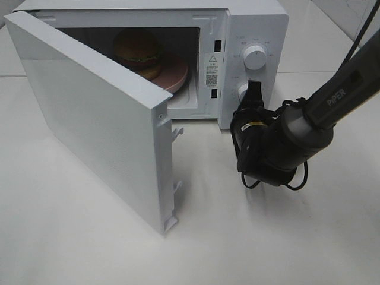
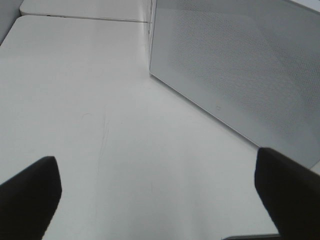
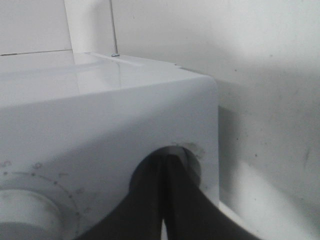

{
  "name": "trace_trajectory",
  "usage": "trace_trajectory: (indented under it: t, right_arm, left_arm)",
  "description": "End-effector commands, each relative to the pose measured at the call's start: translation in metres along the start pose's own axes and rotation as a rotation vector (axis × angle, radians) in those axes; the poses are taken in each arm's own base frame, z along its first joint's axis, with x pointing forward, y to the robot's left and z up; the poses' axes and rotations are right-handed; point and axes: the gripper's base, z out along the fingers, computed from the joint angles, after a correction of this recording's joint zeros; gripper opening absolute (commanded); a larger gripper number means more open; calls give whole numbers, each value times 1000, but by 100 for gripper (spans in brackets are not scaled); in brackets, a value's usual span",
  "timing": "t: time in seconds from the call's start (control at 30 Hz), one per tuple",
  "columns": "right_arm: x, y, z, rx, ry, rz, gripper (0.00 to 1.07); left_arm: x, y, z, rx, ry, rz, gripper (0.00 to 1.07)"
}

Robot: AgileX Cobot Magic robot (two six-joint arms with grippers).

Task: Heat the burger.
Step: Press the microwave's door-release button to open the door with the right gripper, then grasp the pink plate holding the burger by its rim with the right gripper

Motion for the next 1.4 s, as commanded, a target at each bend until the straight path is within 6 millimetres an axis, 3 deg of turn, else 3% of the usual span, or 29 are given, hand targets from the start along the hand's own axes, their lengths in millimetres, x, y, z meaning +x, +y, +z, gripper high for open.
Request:
trace_trajectory:
  t: [0.03,0.9,1.23,1.4]
  right_arm:
    - [-2,19,5,-111,38,-53,0]
    - [-26,9,-40,101,87,-82,0]
    - [-39,17,-72,134,153,-168,0]
    - [-44,16,-96,264,243,-321,1]
  left_arm:
    - [1,0,0,3,0,-4,99]
    - [1,0,0,3,0,-4,99]
    - [1,0,0,3,0,-4,99]
    - [1,0,0,3,0,-4,99]
